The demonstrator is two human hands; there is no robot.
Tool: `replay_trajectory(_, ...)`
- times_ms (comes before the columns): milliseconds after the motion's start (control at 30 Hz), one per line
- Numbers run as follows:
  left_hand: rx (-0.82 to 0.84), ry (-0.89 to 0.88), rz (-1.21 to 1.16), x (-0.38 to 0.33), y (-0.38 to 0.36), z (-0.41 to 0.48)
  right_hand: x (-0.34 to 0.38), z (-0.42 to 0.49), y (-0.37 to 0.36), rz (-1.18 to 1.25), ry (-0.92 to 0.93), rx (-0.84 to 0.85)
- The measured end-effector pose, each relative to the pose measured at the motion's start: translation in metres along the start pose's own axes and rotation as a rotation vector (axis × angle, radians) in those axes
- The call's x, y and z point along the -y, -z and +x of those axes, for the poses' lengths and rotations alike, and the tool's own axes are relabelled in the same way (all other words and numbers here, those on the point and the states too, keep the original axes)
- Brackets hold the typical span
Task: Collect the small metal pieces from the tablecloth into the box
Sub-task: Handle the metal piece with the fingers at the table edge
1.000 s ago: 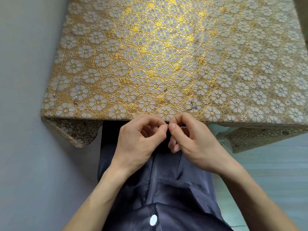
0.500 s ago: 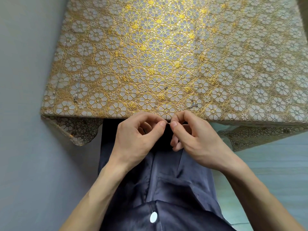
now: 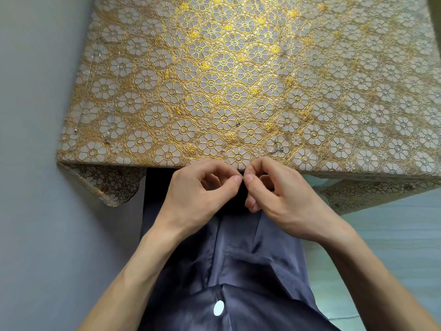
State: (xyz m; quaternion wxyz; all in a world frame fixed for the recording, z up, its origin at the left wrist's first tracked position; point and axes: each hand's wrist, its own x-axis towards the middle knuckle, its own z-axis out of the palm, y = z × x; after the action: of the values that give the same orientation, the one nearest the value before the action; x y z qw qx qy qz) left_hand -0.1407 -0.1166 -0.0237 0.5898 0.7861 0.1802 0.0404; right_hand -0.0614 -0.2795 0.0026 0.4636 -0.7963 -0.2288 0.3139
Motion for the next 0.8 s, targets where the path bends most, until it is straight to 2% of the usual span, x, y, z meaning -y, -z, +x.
replay_trajectory(567, -0.004, 0.026, -0.085, 0.0005, -0.0045, -0.0017, -0.0006, -0.0003, -0.0032, 0.033, 0.011, -0.001)
replay_trajectory(800, 0.031, 0.075, -0.268, -0.0016, -0.0068, -0.0021, -0.0005, -0.0005, -0.0058, 0.341, -0.137, 0.063)
